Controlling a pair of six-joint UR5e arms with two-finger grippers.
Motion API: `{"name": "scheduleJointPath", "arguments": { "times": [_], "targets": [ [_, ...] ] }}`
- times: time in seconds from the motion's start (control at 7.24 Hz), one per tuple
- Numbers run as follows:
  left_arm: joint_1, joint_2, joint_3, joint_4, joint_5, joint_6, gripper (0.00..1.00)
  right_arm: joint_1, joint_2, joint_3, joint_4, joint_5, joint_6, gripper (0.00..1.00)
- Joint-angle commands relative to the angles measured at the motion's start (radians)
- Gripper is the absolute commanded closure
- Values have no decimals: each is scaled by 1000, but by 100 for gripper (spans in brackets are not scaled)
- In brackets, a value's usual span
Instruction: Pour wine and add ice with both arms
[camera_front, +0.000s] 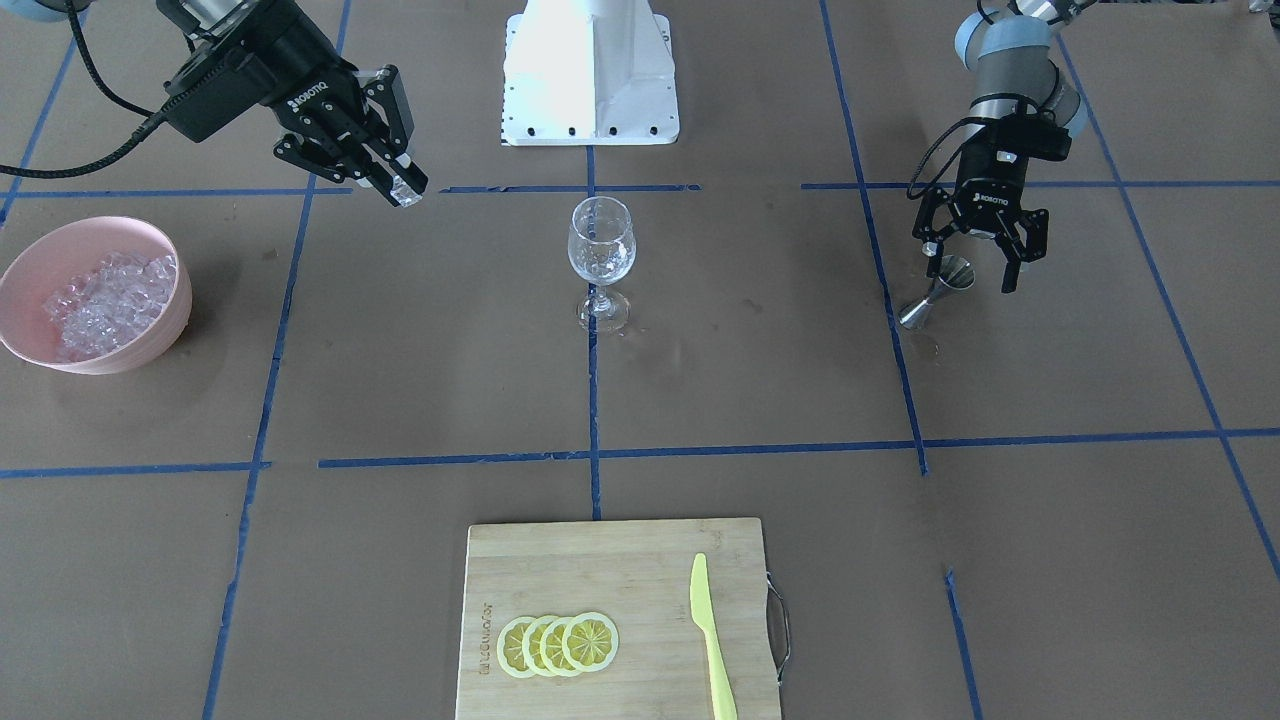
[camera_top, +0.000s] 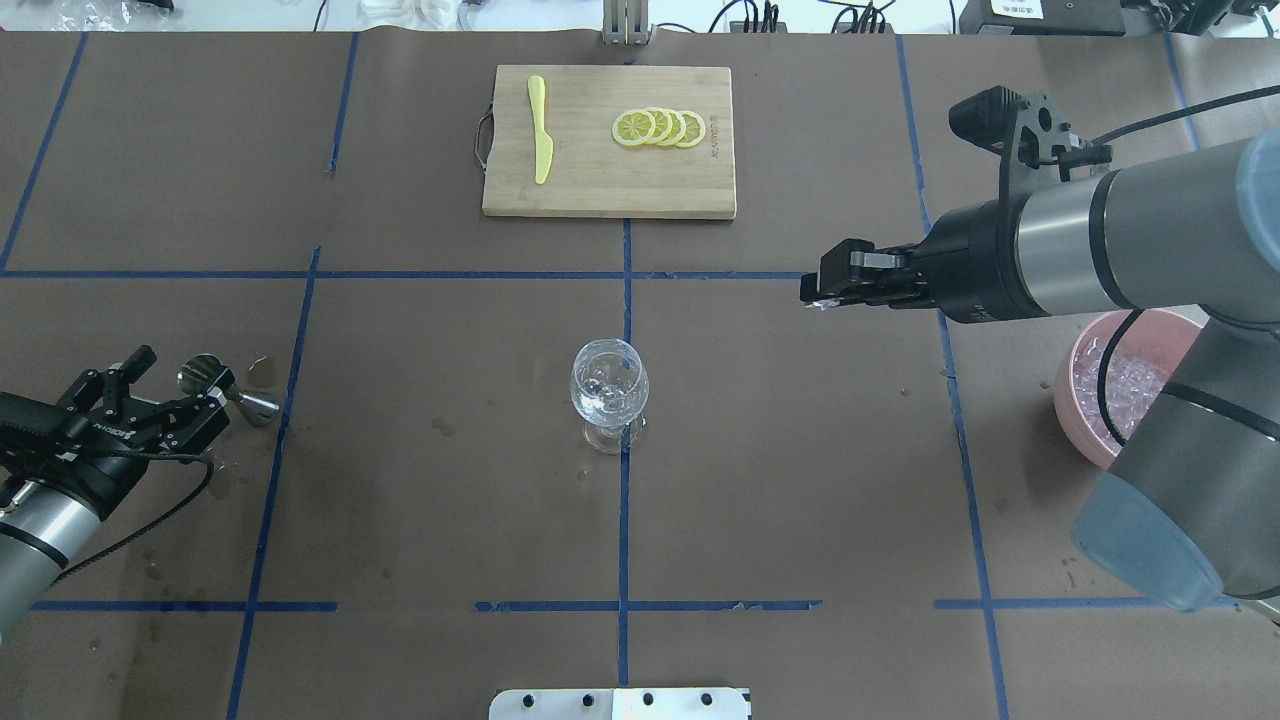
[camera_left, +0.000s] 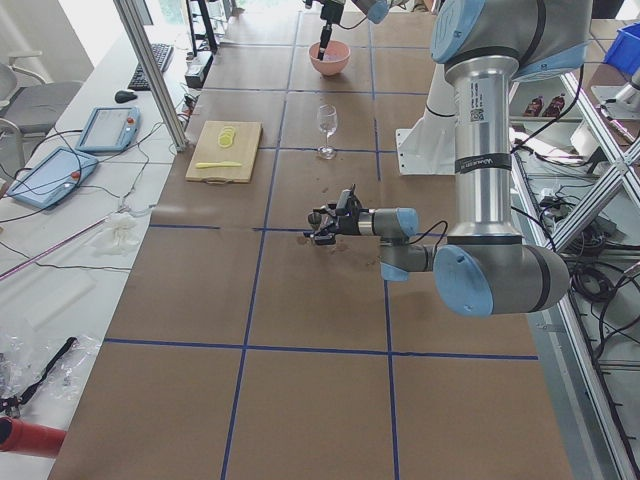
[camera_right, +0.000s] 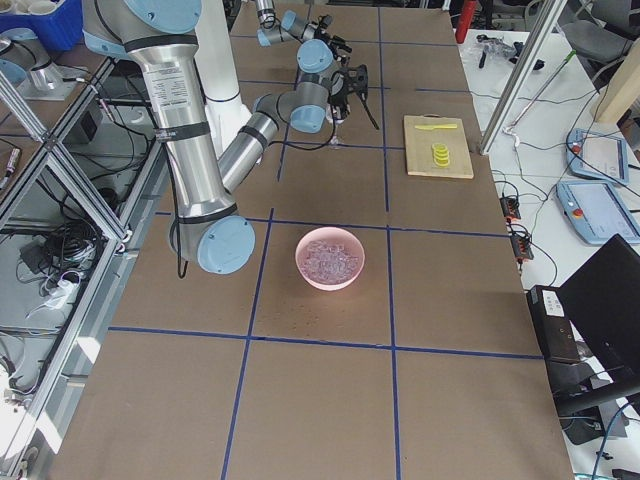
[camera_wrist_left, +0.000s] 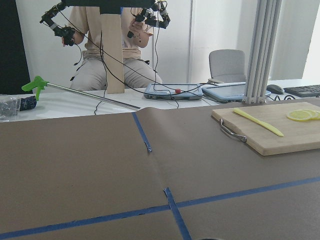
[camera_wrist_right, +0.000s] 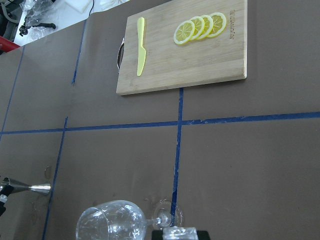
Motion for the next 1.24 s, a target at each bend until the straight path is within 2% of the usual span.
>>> {"name": "scheduleJointPath", "arguments": {
  "times": [0.0, 0.28, 0.55, 0.69, 0.97, 1.11],
  "targets": [
    [0, 9, -34, 7, -51, 0, 0, -4, -4, 1, -4, -2, 0, 100],
    [-2, 28, -107, 30, -120, 0, 0, -12, -1, -4, -4, -6, 0, 100],
    [-29, 109, -241, 109, -198, 0, 0, -65, 5, -7, -6, -57, 0, 100],
    [-90, 111, -258, 130, -275, 1, 0, -117, 17, -13, -9, -95, 0, 100],
    [-251, 110, -309, 249, -500, 4, 0, -167, 188, -60, -169, -157, 1, 100],
    [-344, 105, -312, 286, -615, 27, 0, -200, 235, -70, -214, -196, 8, 100]
  ]
}}
